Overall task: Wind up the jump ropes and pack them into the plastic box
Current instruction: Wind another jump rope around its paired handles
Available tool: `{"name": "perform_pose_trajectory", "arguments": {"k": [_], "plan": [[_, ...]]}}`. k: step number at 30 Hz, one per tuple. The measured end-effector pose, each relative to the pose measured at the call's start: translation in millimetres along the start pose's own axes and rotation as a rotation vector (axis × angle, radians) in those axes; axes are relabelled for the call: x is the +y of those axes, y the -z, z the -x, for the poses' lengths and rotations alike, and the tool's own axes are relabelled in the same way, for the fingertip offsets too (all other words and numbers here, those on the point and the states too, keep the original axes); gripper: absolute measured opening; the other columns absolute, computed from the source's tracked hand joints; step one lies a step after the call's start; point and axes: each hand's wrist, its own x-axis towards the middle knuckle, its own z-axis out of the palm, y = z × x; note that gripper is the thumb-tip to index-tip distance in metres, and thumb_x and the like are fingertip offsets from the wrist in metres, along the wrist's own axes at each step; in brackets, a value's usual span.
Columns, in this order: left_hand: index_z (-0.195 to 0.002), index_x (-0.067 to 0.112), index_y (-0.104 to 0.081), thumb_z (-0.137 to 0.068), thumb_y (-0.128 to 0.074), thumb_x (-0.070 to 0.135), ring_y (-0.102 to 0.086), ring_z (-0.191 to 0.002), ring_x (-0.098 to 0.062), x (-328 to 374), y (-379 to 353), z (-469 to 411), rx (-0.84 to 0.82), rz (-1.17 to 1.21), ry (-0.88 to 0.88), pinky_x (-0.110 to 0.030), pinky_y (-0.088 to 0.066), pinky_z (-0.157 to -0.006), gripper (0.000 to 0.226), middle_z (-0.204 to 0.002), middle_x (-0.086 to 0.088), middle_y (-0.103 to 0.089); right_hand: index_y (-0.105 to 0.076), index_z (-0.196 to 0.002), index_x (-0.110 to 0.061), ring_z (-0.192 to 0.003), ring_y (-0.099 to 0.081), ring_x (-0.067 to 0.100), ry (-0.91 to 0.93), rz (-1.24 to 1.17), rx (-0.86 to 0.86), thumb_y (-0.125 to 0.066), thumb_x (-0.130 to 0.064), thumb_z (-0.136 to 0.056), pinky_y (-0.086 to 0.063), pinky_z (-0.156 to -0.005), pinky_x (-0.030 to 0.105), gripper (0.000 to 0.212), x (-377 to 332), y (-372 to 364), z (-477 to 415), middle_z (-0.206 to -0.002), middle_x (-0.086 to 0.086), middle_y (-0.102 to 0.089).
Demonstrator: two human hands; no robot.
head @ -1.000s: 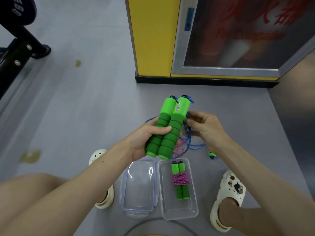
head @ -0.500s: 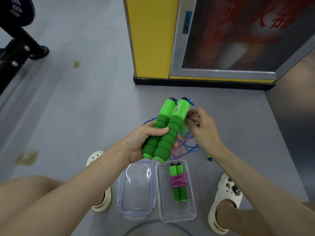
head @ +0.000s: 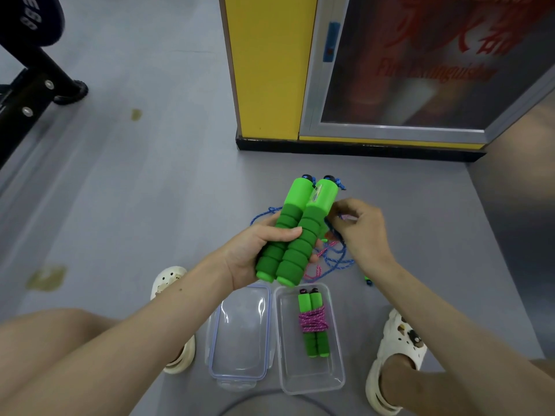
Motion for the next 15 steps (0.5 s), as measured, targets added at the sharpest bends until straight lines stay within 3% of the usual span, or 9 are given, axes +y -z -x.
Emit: {"name": "perform_pose_trajectory", "arguments": {"k": [3, 6, 10, 12, 15], "plan": [[-0.108, 0.009, -0.061, -0.077, -0.056, 0.009, -0.07, -0.071, -0.026, 0.5, -0.6, -0.3, 0.004, 0.003, -0.015, -0.034, -0.059, -0.067, 0.031, -0.088, -0.017, -0.071, -0.07, -0.092, -0.008, -0.06, -0.062, 0.008, 0.021, 0.014, 0.015, -0.061, 0.002, -0.087, -0.051, -0.058, 0.019, 0.014, 0.7, -2.5, 0.9, -0.084, 0.009, -0.067], [-0.108, 0.008, -0.061, -0.078, -0.06, 0.003, -0.069, -0.069, -0.026, -0.1, -1.2, -0.3, 0.021, 0.003, -0.019, -0.033, -0.058, -0.064, 0.03, -0.087, -0.015, -0.071, -0.069, -0.093, -0.012, -0.056, -0.059, 0.004, -0.024, 0.047, -0.064, -0.059, -0.009, -0.091, -0.049, -0.056, 0.018, 0.01, 0.1, -3.8, 0.5, -0.083, 0.006, -0.067], [-0.114, 0.007, -0.058, -0.078, -0.058, 0.007, -0.07, -0.072, -0.027, -1.0, 0.2, -2.1, 0.09, 0.044, -0.037, -0.032, -0.058, -0.066, 0.035, -0.092, -0.018, -0.071, -0.059, -0.099, -0.009, -0.091, -0.061, 0.013, -0.047, 0.161, -0.231, -0.069, -0.009, -0.083, -0.046, -0.079, 0.019, 0.019, 4.6, -6.4, -1.2, -0.099, 0.005, -0.065], [-0.114, 0.008, -0.058, -0.076, -0.057, 0.009, -0.07, -0.072, -0.027, -1.2, 0.7, -3.5, 0.12, 0.039, -0.054, -0.033, -0.058, -0.066, 0.038, -0.092, -0.017, -0.071, -0.055, -0.095, -0.006, -0.089, -0.062, 0.016, -0.074, 0.145, -0.219, -0.067, -0.006, -0.085, -0.046, -0.076, 0.019, 0.016, 6.1, -9.0, -0.3, -0.095, 0.007, -0.066], [-0.111, 0.009, -0.06, -0.075, -0.057, 0.009, -0.069, -0.071, -0.026, 0.1, -0.5, -4.8, 0.135, 0.024, -0.081, -0.032, -0.058, -0.067, 0.036, -0.089, -0.015, -0.071, -0.049, -0.093, -0.009, -0.073, -0.063, -0.002, -0.138, -0.037, -0.201, -0.052, -0.002, -0.094, -0.047, -0.067, 0.01, 0.007, -0.1, -9.9, 0.9, -0.084, -0.005, -0.066]]}}
